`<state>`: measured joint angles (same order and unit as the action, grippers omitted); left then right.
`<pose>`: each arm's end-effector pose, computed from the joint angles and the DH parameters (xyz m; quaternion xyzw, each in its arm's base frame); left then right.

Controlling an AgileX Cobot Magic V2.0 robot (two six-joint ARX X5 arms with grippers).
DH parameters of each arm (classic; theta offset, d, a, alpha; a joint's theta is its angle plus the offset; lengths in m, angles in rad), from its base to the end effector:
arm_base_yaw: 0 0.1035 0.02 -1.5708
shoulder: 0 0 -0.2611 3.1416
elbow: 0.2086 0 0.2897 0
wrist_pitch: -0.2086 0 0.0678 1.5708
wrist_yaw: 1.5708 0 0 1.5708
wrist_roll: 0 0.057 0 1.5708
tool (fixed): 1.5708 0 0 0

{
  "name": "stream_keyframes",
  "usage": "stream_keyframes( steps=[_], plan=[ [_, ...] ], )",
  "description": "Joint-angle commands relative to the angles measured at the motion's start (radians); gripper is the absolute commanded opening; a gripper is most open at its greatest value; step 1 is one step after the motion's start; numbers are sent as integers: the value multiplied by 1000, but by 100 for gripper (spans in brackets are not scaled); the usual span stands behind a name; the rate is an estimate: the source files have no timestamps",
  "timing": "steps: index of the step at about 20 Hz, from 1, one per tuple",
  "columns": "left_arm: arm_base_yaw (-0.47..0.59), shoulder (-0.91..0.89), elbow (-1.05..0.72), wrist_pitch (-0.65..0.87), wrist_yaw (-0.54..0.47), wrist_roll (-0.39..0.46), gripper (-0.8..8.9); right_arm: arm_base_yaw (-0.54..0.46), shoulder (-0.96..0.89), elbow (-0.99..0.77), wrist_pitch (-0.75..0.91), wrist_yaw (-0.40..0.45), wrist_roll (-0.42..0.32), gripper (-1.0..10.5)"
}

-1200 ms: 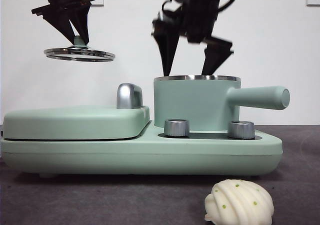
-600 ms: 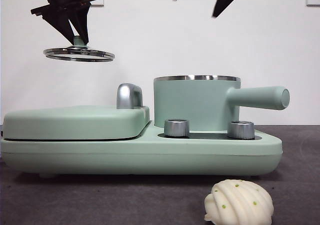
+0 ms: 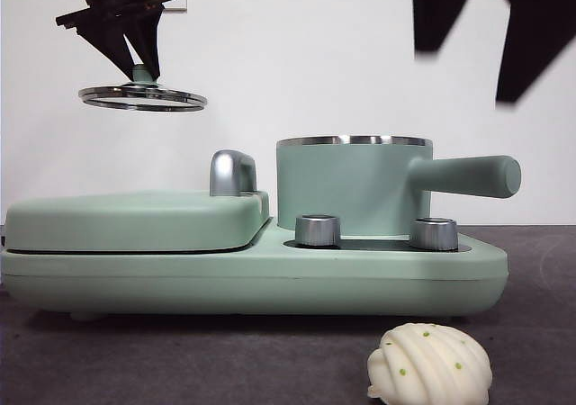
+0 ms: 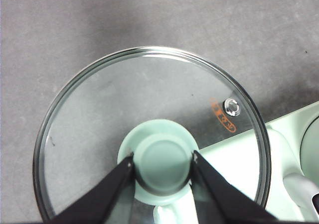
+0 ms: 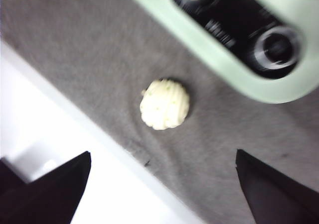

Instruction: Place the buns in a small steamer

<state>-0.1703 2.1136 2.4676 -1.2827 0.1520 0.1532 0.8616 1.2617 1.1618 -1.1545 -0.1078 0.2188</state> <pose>0.4659 -0.0889 0.3822 0.0716 0.4355 -0.1773 0.8796 0.1694 0.2068 0.2654 -0.1365 0.5836 0.3154 0.7357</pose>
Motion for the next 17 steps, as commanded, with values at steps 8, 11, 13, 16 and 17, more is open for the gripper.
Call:
stream_keyframes(
  steps=[8,11,13,16,17],
  plan=[
    [-22,-8,47,19,2,-10,87,97,19,-407,515,5,139,463],
    [-29,-8,47,19,2,-10,87,96,26,-452,545,32,142,463],
    [-33,-8,47,19,2,-10,87,93,41,-465,579,34,141,463],
    [-34,-8,47,18,2,-10,87,91,77,-465,626,38,141,459],
    [-34,-8,47,18,2,-12,87,90,90,-465,638,39,141,415]
  ],
)
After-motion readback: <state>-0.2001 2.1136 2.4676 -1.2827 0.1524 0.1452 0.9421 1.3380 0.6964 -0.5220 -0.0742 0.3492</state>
